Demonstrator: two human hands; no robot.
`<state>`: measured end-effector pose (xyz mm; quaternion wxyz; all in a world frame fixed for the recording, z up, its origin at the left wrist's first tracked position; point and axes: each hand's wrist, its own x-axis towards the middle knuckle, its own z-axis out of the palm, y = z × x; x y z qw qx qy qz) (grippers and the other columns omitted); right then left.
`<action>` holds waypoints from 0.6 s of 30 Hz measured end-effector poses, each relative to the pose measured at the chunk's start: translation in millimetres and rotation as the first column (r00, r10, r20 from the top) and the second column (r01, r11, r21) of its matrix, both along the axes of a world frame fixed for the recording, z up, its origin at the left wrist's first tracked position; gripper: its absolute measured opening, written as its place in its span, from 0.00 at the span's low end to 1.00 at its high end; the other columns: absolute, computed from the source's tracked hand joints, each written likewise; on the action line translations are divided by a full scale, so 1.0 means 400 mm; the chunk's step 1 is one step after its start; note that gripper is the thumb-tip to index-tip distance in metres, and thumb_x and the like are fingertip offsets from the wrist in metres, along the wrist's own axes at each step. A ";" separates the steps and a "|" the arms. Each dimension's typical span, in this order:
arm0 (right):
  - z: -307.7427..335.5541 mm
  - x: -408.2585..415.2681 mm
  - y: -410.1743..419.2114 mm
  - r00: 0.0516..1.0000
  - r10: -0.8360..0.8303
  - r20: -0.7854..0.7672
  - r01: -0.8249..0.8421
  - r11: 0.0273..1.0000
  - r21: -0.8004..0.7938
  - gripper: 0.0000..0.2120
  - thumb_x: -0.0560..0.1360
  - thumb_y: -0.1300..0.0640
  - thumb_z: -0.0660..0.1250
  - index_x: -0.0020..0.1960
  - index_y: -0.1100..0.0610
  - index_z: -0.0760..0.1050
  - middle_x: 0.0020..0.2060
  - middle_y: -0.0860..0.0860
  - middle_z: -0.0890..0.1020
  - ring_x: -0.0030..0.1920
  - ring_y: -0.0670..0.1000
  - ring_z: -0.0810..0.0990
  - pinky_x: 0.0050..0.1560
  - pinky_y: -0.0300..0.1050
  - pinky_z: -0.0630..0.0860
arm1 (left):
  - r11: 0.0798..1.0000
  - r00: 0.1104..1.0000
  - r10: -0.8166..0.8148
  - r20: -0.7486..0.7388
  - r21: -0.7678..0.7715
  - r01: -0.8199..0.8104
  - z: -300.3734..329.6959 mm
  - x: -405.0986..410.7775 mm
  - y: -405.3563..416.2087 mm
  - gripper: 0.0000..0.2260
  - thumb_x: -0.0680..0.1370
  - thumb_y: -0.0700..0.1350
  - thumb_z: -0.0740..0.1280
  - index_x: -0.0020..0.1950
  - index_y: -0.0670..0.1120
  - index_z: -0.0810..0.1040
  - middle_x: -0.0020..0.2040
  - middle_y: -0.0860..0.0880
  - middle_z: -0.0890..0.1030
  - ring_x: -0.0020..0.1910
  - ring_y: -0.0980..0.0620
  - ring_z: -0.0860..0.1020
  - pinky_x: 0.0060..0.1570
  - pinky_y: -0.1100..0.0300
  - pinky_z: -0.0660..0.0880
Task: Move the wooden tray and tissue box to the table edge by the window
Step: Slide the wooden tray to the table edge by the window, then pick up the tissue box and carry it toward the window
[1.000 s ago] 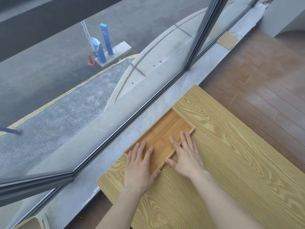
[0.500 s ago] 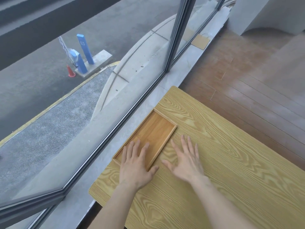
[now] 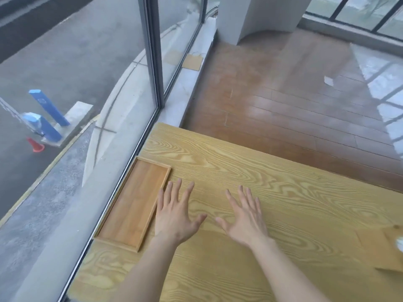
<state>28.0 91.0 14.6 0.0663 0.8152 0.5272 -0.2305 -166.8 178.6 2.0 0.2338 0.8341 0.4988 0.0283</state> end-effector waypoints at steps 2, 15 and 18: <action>0.008 0.053 -0.050 0.999 -0.051 -0.009 0.052 0.999 0.012 0.45 0.77 0.27 0.56 0.84 0.42 0.38 0.83 0.55 0.34 0.82 0.57 0.30 0.83 0.58 0.33 | 0.999 0.999 -0.048 -0.004 0.012 0.048 0.017 0.065 -0.021 0.42 0.73 0.74 0.53 0.81 0.60 0.43 0.83 0.49 0.42 0.81 0.47 0.36 0.78 0.45 0.35; 0.090 0.493 -0.466 0.949 -0.310 -0.056 0.315 0.935 0.162 0.44 0.79 0.31 0.59 0.85 0.44 0.41 0.85 0.54 0.37 0.84 0.55 0.34 0.84 0.56 0.36 | 0.968 0.968 -0.249 0.025 0.008 0.249 0.099 0.576 -0.340 0.42 0.72 0.74 0.55 0.81 0.61 0.42 0.83 0.50 0.43 0.81 0.49 0.37 0.78 0.47 0.36; 0.107 0.595 -0.564 0.936 -0.347 -0.060 0.350 0.902 0.251 0.41 0.80 0.32 0.59 0.85 0.45 0.45 0.85 0.53 0.40 0.85 0.53 0.37 0.84 0.54 0.38 | 0.962 0.961 -0.272 0.048 -0.015 0.273 0.105 0.698 -0.422 0.42 0.73 0.74 0.56 0.81 0.61 0.44 0.83 0.50 0.45 0.81 0.48 0.40 0.79 0.47 0.39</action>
